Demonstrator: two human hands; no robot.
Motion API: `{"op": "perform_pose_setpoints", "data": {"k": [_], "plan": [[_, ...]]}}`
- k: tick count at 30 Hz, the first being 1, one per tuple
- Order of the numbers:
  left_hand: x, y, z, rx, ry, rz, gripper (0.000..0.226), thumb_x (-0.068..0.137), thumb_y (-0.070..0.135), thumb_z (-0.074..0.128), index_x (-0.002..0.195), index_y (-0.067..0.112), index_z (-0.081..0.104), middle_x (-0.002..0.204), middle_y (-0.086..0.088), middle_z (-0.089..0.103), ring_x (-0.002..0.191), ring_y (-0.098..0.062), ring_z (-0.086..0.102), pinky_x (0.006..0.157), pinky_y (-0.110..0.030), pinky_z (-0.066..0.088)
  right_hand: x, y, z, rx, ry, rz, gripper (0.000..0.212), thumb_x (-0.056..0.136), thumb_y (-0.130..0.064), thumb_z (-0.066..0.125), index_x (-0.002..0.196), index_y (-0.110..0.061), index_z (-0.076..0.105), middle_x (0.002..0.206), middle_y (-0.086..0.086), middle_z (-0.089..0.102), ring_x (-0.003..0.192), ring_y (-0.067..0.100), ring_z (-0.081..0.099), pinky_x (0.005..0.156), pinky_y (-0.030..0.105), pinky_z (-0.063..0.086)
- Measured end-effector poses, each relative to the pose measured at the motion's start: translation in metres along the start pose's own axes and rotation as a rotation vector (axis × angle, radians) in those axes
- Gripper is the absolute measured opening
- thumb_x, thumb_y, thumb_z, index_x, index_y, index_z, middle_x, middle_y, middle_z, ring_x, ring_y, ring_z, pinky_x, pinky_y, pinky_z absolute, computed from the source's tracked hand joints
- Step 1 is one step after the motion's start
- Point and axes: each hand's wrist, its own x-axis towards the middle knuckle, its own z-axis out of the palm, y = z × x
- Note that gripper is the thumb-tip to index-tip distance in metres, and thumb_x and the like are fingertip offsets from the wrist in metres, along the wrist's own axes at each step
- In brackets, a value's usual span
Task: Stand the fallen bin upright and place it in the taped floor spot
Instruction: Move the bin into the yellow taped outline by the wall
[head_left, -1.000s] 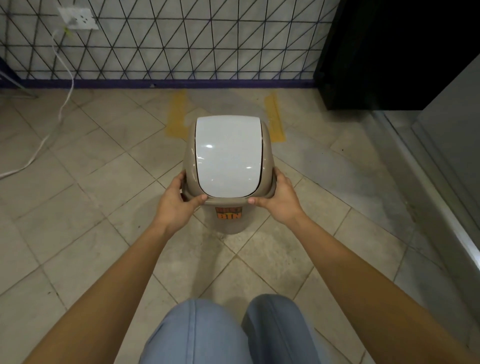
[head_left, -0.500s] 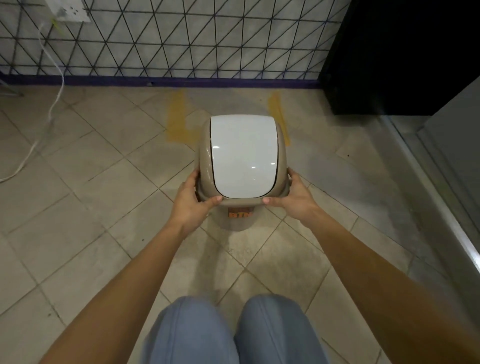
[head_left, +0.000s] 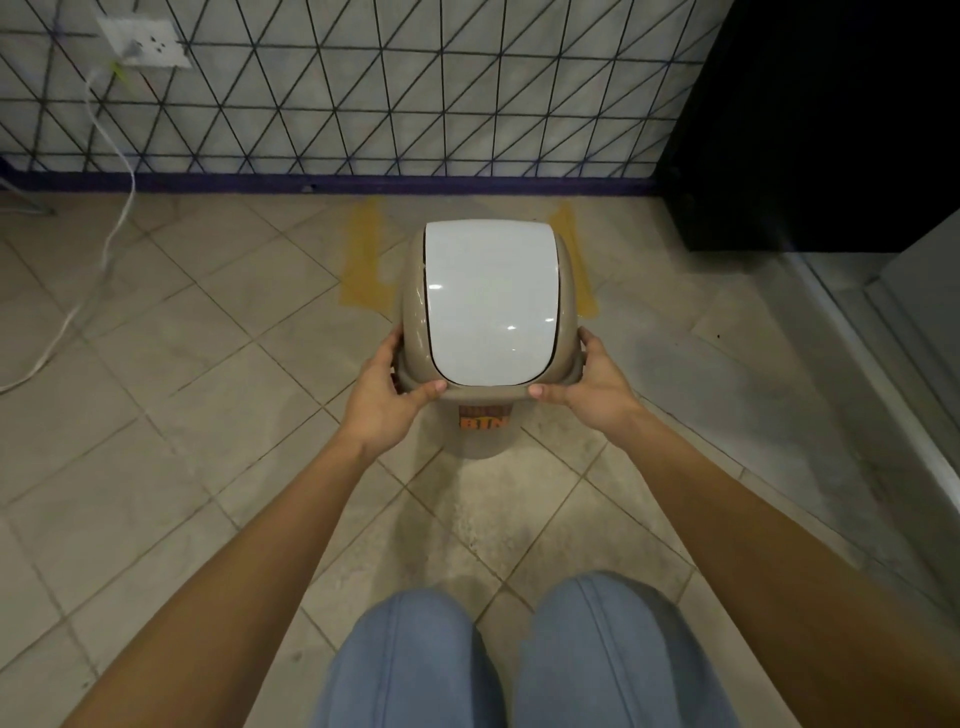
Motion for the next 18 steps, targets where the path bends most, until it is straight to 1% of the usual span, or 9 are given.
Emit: {"op": "perform_pose_setpoints", "data": {"k": [1,2,4,8,11,13,15,18], "plan": [[0.003,0.001,0.001,0.005,0.001,-0.009,0.082,0.078,0.008,0.072,0.146,0.018,0.026,0.124,0.014,0.045,0.111,-0.009,0.049,0.081,-0.003,0.042,0.003,-0.001,0.0,0.001,-0.002,-0.006,0.105,0.065,-0.009,0.082,0.146,-0.014,0.016,0.145,0.001,0.037,0.118,0.006,0.037,0.091,0.016,0.034],[0.005,0.001,0.001,0.009,0.0,-0.021,0.082,0.079,0.01,0.071,0.146,0.019,0.026,0.125,0.014,0.045,0.112,-0.009,0.049,0.086,-0.009,0.042,0.006,-0.002,0.0,0.0,0.0,-0.009,0.104,0.064,-0.009,0.082,0.145,-0.014,0.017,0.144,0.001,0.038,0.115,0.004,0.036,0.091,0.017,0.034],[0.011,0.002,0.002,0.014,0.008,-0.039,0.081,0.081,0.011,0.07,0.147,0.02,0.025,0.129,0.011,0.046,0.114,-0.011,0.049,0.093,-0.02,0.042,0.013,-0.005,0.0,-0.006,0.009,-0.007,0.103,0.064,-0.009,0.082,0.145,-0.014,0.019,0.143,0.001,0.04,0.114,0.005,0.037,0.092,0.019,0.033],[0.025,0.007,0.005,0.072,0.033,-0.067,0.078,0.083,0.012,0.068,0.147,0.021,0.024,0.139,0.001,0.048,0.123,-0.017,0.047,0.1,-0.029,0.041,0.029,-0.013,0.001,-0.011,0.028,0.021,0.102,0.064,-0.007,0.083,0.144,-0.014,0.019,0.144,0.001,0.039,0.129,0.017,0.039,0.096,0.024,0.034],[0.038,0.011,0.005,0.134,0.075,-0.076,0.077,0.084,0.014,0.067,0.147,0.021,0.025,0.138,-0.003,0.05,0.125,-0.021,0.047,0.104,-0.035,0.04,0.045,-0.022,0.005,-0.026,0.031,0.02,0.1,0.064,-0.006,0.082,0.143,-0.013,0.02,0.143,0.0,0.04,0.13,0.02,0.04,0.093,0.023,0.033],[0.049,0.012,0.006,0.151,0.087,-0.093,0.076,0.084,0.015,0.066,0.148,0.021,0.024,0.135,-0.005,0.052,0.12,-0.021,0.049,0.102,-0.036,0.041,0.056,-0.026,0.006,-0.015,0.042,0.031,0.098,0.065,-0.006,0.081,0.141,-0.013,0.021,0.142,0.0,0.041,0.129,0.02,0.041,0.094,0.023,0.033],[0.06,0.012,0.006,0.166,0.101,-0.104,0.077,0.085,0.018,0.066,0.148,0.023,0.023,0.133,-0.003,0.052,0.116,-0.02,0.05,0.097,-0.031,0.041,0.068,-0.028,0.007,-0.011,0.043,0.031,0.096,0.065,-0.006,0.081,0.141,-0.012,0.021,0.143,0.001,0.04,0.129,0.019,0.04,0.098,0.025,0.034],[0.076,0.011,0.006,0.168,0.11,-0.103,0.078,0.085,0.02,0.065,0.149,0.026,0.02,0.136,0.002,0.049,0.119,-0.016,0.047,0.093,-0.025,0.039,0.085,-0.031,0.006,-0.001,0.033,0.022,0.095,0.066,-0.007,0.081,0.14,-0.014,0.022,0.142,-0.001,0.04,0.123,0.012,0.04,0.098,0.024,0.034]]}}
